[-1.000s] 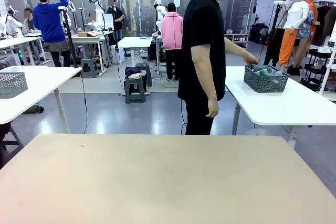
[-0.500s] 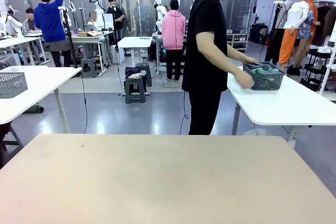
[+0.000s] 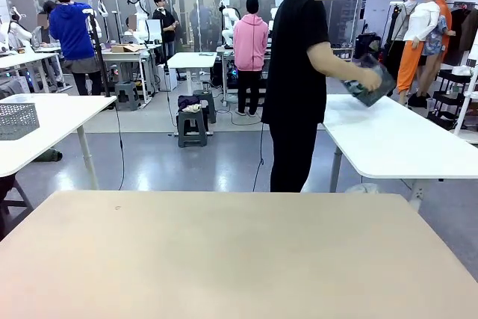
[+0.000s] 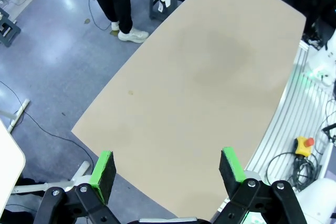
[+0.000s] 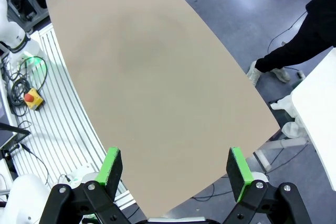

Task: Fold the towels and place them in the basket.
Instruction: When a person lays out a Towel with hook on the table, fold it in half twice.

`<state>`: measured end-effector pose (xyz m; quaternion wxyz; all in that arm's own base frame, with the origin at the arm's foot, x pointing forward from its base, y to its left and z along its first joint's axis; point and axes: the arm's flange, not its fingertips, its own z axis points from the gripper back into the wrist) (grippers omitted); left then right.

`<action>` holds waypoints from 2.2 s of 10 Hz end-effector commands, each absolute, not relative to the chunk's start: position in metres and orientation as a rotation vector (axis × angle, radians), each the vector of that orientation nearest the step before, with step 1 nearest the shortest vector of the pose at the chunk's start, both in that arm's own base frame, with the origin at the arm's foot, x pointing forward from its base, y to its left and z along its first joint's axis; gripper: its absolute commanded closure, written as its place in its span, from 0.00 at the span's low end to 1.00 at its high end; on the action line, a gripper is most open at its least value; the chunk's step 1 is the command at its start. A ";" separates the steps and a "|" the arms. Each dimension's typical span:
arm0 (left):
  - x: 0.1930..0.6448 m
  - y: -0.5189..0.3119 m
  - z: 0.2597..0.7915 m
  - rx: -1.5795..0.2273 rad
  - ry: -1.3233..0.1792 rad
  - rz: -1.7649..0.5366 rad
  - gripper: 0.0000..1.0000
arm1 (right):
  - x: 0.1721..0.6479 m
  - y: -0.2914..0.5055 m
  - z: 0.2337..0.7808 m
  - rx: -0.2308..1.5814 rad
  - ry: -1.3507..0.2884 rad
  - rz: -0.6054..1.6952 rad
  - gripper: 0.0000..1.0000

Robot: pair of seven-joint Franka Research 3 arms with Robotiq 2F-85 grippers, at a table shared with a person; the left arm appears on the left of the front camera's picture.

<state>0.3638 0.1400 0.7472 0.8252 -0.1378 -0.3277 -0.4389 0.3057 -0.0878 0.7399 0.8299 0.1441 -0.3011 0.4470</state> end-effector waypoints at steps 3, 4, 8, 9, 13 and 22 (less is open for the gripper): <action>0.364 0.138 0.748 -0.299 -0.703 -0.944 0.00 | 0.305 -0.087 0.740 0.315 -0.647 0.959 0.00; 0.364 0.138 0.748 -0.299 -0.703 -0.944 0.00 | 0.305 -0.087 0.740 0.315 -0.647 0.959 0.00; 0.364 0.138 0.748 -0.299 -0.703 -0.944 0.00 | 0.305 -0.087 0.740 0.315 -0.647 0.959 0.00; 0.364 0.138 0.748 -0.299 -0.703 -0.944 0.00 | 0.305 -0.087 0.740 0.315 -0.647 0.959 0.00; 0.364 0.138 0.748 -0.299 -0.703 -0.944 0.00 | 0.305 -0.087 0.740 0.315 -0.647 0.959 0.00; 0.364 0.138 0.748 -0.299 -0.703 -0.944 0.00 | 0.305 -0.087 0.740 0.315 -0.647 0.959 0.00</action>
